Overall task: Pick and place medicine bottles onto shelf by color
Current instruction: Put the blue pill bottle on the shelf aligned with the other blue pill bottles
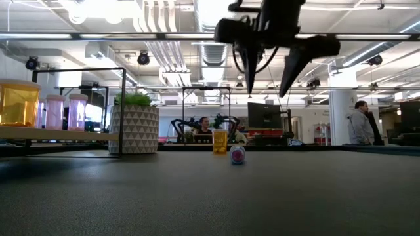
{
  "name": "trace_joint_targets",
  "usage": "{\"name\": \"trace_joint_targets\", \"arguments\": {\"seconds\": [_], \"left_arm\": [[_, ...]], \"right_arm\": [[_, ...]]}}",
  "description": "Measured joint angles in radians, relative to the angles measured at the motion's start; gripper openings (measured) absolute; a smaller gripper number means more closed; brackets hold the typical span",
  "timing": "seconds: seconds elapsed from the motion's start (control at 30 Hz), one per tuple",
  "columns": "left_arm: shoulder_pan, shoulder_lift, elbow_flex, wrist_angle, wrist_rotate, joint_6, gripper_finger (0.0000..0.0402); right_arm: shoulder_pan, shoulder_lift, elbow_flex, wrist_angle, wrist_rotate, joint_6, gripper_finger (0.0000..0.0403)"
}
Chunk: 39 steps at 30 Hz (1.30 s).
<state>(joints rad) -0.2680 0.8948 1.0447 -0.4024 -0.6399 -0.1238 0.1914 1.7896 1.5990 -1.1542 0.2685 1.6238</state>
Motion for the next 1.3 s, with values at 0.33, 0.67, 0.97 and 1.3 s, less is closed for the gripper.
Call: {"name": "trace_joint_targets", "arguments": {"seconds": [0.33, 0.67, 0.97, 1.3], "left_arm": [[0.000, -0.007, 0.000, -0.001, 0.000, 0.000, 0.0231], [0.000, -0.013, 0.000, -0.005, 0.000, 0.009, 0.0231], [0.000, -0.014, 0.000, -0.005, 0.000, 0.010, 0.0231], [0.000, -0.013, -0.003, -0.004, 0.000, 0.053, 0.0231]], "right_arm": [[-0.040, 0.123, 0.000, 0.175, -0.067, -0.011, 0.0247], [-0.040, 0.230, 0.000, 0.224, -0.089, 0.015, 0.0247], [-0.040, 0.257, 0.000, 0.229, -0.084, 0.015, 0.0245], [-0.040, 0.259, 0.000, 0.231, -0.075, 0.018, 0.0183]]}}
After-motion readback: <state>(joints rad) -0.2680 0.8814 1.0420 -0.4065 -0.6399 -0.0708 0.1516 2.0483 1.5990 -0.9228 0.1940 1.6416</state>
